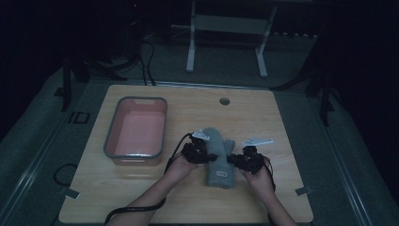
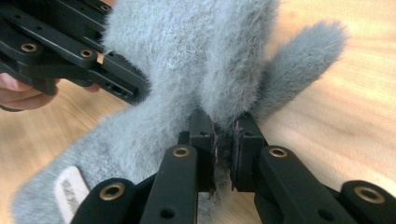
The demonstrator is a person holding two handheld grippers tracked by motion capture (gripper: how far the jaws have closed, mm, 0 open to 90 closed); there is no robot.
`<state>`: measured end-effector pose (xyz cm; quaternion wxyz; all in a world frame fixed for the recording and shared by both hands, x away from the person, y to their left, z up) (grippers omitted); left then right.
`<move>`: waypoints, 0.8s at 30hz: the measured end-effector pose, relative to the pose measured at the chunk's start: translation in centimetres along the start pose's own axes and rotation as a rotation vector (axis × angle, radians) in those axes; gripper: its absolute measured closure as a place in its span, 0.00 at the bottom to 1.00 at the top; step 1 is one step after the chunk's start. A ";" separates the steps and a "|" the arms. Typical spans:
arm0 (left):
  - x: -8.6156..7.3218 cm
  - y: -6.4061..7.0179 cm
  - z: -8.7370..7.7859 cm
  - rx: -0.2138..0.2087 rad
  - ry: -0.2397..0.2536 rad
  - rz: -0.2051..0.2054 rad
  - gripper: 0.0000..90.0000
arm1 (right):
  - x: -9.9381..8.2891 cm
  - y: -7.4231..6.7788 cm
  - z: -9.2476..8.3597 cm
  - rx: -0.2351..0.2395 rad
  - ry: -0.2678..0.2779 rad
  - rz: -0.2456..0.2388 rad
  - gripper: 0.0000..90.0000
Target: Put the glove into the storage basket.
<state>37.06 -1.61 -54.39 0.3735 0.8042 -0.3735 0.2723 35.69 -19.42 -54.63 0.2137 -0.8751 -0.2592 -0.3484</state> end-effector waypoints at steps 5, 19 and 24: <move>1.4 0.6 -1.9 -0.010 0.021 0.019 0.89 | 1.5 -0.8 -1.3 0.011 0.047 -0.012 0.91; 5.3 0.9 -8.7 0.040 0.054 0.095 0.88 | 7.6 -3.9 -3.3 0.043 0.157 -0.066 0.91; 6.0 0.0 -11.1 0.055 0.062 0.089 0.88 | 10.0 -5.1 -2.7 0.057 0.178 -0.089 0.91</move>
Point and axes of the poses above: each handheld gripper's, and its own axes: z roughly forward along the jaws, x roughly out of its top, y roughly to its right, the point moved 4 cm from there along z, roughly forward along the jaws, and after that the axes turned 7 degrees about -x, right-handed, at the moved point
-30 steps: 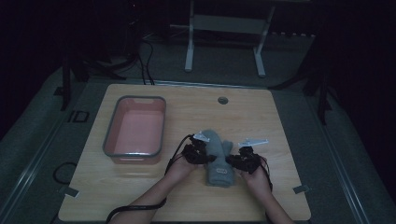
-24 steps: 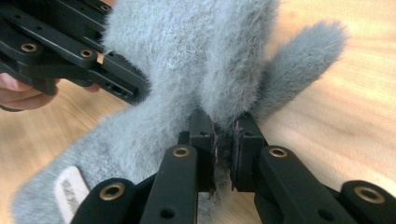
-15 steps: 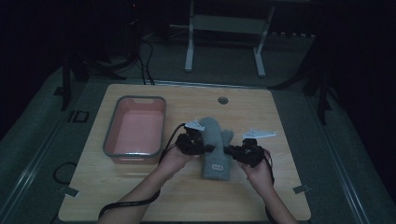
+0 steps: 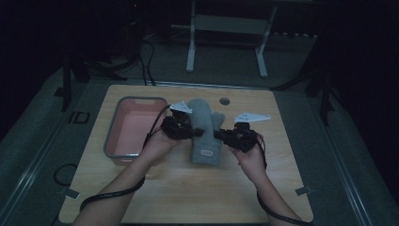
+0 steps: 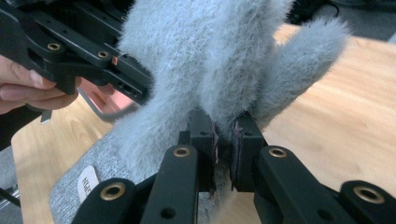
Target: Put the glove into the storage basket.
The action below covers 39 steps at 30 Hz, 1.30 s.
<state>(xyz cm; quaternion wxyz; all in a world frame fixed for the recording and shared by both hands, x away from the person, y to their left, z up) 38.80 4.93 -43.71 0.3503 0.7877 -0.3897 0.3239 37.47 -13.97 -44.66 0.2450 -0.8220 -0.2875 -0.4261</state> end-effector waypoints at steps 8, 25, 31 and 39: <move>0.9 -1.8 -5.1 0.036 0.022 -0.013 0.88 | 4.0 -2.3 2.1 0.046 0.035 -0.028 0.91; -2.8 -7.4 -14.8 0.126 0.035 -0.074 0.88 | 9.5 -9.6 10.4 0.143 0.023 -0.090 0.91; -6.1 -10.3 -13.3 0.132 0.004 -0.146 0.88 | 7.5 -9.9 14.5 0.135 -0.043 -0.085 0.91; -9.3 -13.3 -10.7 0.135 -0.052 -0.232 0.88 | 4.4 -9.0 18.7 0.100 -0.144 -0.049 0.91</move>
Point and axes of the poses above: each handheld gripper's, and its own axes: z roughly forward along the jaws, x roughly out of its top, y roughly to its right, the point moved 4 cm from there along z, roughly forward along the jaws, and after that the axes turned 7 degrees about -x, right-handed, at the moved point
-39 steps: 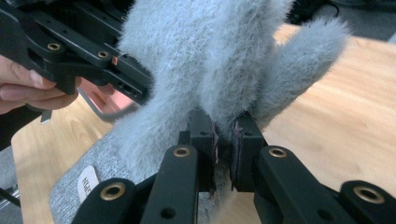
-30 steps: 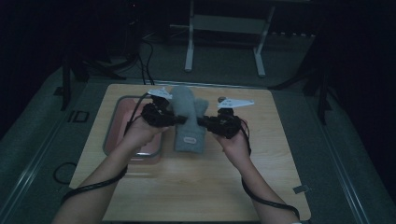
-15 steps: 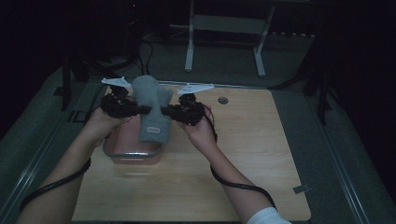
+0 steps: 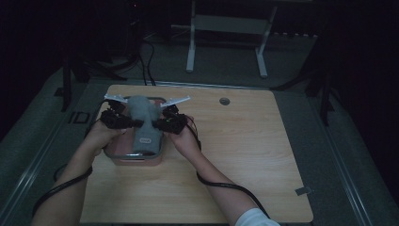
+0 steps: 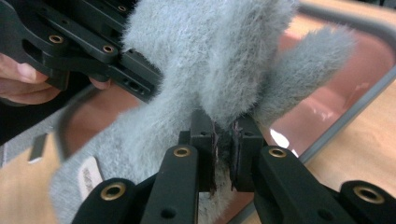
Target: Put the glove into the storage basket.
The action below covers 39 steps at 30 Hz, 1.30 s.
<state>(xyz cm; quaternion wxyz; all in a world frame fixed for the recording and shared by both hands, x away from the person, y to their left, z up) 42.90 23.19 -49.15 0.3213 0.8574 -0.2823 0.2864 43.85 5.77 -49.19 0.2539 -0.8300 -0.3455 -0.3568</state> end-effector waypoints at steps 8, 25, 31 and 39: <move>-1.0 -1.8 1.6 0.051 -0.067 -0.048 0.88 | -0.7 0.2 2.9 -0.052 -0.088 0.011 0.91; -1.5 -3.1 4.2 0.270 -0.245 -0.125 0.66 | -0.2 0.4 2.6 -0.097 -0.128 -0.038 0.59; -1.2 -3.0 3.5 0.416 -0.206 -0.085 0.37 | 0.2 1.0 0.5 -0.063 -0.073 -0.014 0.42; -0.8 -1.3 1.4 0.402 -0.067 -0.065 0.18 | -0.4 2.5 -2.5 0.010 -0.051 -0.014 0.21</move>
Point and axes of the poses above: each handheld gripper's, and its own axes: z roughly forward along the jaws, x roughly out of its top, y roughly to its right, the point moved 4 cm from there along z, roughly forward along the jaws, and after that the axes turned 7 degrees about -x, right-handed, at the moved point
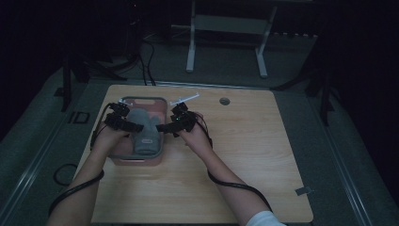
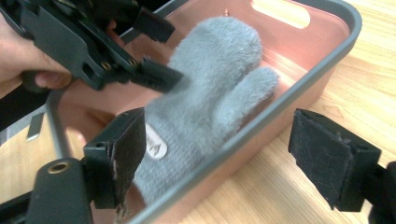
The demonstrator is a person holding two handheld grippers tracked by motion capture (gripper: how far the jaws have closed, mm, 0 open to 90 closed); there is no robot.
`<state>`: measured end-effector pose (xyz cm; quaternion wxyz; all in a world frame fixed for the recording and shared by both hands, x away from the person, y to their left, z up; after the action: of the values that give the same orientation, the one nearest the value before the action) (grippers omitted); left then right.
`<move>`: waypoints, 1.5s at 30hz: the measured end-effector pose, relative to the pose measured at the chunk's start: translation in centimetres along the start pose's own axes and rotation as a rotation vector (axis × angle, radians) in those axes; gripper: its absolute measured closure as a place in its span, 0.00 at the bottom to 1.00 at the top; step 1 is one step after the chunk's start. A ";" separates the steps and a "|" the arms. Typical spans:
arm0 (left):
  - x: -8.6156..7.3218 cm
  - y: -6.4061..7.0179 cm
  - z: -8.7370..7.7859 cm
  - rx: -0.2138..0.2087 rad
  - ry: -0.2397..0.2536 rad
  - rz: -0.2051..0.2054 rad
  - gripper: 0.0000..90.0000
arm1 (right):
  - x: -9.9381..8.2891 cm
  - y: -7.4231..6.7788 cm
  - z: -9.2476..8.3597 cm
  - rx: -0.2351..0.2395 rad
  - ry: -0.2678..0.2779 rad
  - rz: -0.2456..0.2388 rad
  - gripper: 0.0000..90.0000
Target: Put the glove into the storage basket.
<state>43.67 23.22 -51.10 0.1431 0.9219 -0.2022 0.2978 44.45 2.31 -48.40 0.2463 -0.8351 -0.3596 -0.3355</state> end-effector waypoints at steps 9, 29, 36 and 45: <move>0.2 4.8 -2.5 -0.076 0.190 0.119 0.16 | -1.9 0.5 -3.0 0.000 0.024 -0.139 0.18; -0.9 14.6 -2.6 -0.283 0.285 0.289 0.16 | -7.2 3.8 -8.8 -0.064 0.030 -0.181 0.17; -1.8 17.1 -1.4 -0.338 0.273 0.347 0.16 | -9.7 4.9 -10.2 -0.083 0.019 -0.174 0.17; -2.9 20.1 0.4 -0.390 0.266 0.418 0.16 | -12.6 5.6 -11.5 -0.088 0.014 -0.187 0.17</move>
<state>32.54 6.30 -50.30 0.2780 0.7686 -0.4199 0.3946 37.88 -14.14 -51.16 0.1795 -0.8056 -0.4190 -0.3784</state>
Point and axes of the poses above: each handheld gripper's, and its own axes: z roughly forward along the jaws, x roughly out of its top, y roughly to its right, the point moved 4 cm from there along z, roughly forward along the jaws, and after that the axes turned 7 degrees about -x, right-handed, at the moved point
